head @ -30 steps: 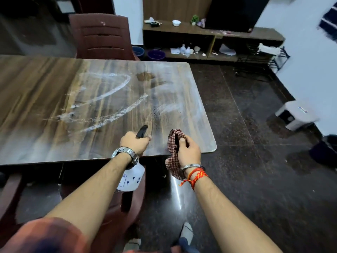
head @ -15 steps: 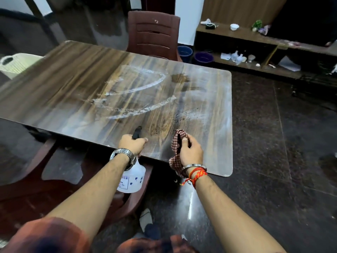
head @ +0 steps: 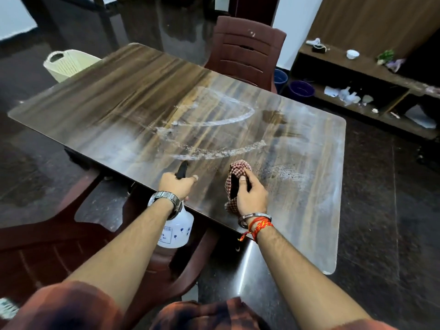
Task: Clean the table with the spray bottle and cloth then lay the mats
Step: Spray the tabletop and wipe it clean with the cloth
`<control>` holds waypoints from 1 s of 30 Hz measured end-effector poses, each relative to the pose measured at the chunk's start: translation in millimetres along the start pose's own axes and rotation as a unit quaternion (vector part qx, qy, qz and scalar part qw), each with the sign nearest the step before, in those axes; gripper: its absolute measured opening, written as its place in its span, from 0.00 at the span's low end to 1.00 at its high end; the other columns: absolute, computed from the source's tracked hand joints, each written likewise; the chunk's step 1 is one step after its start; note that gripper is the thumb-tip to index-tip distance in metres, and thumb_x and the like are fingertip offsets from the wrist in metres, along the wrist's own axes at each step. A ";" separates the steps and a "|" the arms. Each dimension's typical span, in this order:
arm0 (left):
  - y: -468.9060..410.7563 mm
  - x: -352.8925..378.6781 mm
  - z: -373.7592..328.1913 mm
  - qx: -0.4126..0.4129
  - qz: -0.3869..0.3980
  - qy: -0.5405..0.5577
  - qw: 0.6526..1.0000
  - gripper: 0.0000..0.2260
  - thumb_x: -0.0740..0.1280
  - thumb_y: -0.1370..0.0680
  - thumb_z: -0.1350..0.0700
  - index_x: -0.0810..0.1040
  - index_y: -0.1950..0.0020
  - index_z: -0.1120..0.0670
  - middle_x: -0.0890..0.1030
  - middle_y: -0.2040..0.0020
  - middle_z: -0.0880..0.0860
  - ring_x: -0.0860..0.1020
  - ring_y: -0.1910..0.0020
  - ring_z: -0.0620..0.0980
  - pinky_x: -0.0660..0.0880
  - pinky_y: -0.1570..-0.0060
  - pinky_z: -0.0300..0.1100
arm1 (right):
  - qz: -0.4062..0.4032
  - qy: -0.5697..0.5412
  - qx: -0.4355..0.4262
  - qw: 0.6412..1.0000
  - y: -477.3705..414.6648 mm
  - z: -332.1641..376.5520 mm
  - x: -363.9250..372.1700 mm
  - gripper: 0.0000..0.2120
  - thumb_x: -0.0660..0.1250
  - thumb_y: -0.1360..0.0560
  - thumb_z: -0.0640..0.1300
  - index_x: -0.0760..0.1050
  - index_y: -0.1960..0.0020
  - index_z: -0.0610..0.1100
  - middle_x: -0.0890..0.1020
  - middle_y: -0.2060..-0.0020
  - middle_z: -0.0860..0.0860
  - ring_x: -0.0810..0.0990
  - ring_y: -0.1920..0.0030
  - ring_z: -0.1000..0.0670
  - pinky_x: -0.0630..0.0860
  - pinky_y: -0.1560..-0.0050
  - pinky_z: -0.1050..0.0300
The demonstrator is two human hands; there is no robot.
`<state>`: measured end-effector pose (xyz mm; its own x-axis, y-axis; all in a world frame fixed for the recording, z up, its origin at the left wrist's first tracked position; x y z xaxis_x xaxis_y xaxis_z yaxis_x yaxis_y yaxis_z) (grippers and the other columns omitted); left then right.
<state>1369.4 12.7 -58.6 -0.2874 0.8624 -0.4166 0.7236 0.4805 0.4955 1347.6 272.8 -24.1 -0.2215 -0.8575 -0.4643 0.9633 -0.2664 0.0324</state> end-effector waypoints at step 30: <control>-27.6 -82.7 66.4 -0.173 -0.196 0.054 0.964 0.13 0.73 0.26 0.50 0.82 0.64 0.59 0.86 0.64 0.58 0.77 0.80 0.52 0.75 0.71 0.40 | 0.465 0.275 -0.587 0.603 33.7 34.3 314.6 0.24 0.60 0.25 0.51 0.65 0.29 0.58 0.66 0.27 0.56 0.61 0.26 0.43 0.57 0.28 0.41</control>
<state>1414.8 -82.4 -88.5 -0.5735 0.6066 -0.5507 0.2997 0.7809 0.5481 1305.2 -21.0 -138.7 0.2694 -0.0339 -0.9624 0.1476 0.9890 0.0065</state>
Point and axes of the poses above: each hand's wrist, its own y-axis away from the middle knuckle, its own x-axis out of the palm, z = x × y, the point moved 10 cm from there along -y, towards the middle knuckle
